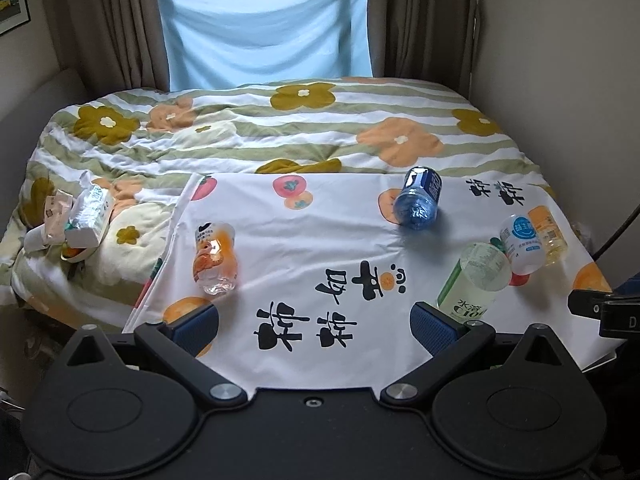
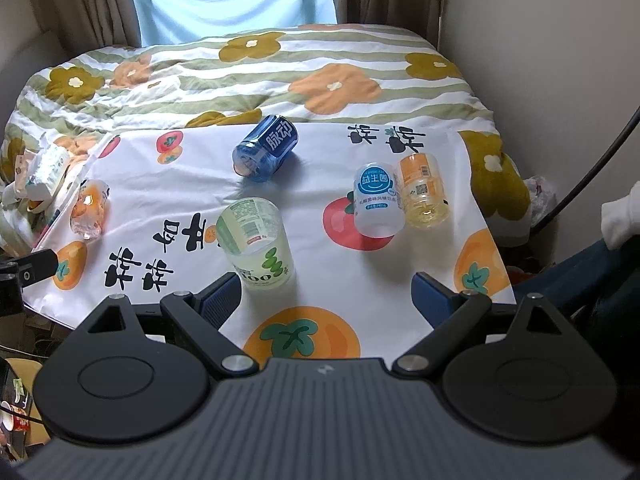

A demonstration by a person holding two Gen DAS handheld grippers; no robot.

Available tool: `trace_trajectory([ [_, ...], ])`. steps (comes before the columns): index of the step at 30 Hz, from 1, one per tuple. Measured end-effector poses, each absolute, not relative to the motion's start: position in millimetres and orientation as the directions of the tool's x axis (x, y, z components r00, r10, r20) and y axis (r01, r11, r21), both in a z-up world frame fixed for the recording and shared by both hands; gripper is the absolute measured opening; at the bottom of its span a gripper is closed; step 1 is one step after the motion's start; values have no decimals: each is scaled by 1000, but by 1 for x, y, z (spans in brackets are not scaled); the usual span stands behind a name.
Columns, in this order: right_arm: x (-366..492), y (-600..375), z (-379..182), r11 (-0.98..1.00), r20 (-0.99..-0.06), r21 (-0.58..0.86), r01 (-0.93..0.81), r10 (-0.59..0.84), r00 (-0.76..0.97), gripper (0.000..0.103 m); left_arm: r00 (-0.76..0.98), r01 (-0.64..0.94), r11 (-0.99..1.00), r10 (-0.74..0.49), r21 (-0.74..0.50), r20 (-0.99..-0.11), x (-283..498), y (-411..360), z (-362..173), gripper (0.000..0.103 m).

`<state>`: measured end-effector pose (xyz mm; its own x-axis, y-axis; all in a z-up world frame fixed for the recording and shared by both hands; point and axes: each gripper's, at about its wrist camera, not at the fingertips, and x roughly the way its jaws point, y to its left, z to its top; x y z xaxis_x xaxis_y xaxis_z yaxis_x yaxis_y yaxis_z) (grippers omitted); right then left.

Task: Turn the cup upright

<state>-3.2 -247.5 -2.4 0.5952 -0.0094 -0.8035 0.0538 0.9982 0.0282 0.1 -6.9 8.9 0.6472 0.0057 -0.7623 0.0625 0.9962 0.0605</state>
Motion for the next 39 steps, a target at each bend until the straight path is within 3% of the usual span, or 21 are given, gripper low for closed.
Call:
trace_trajectory([
  [39,-11,-242,1,998,-798,26,62,-17,602,103,654,82,993,9,83,-756,-7,-5,12,103],
])
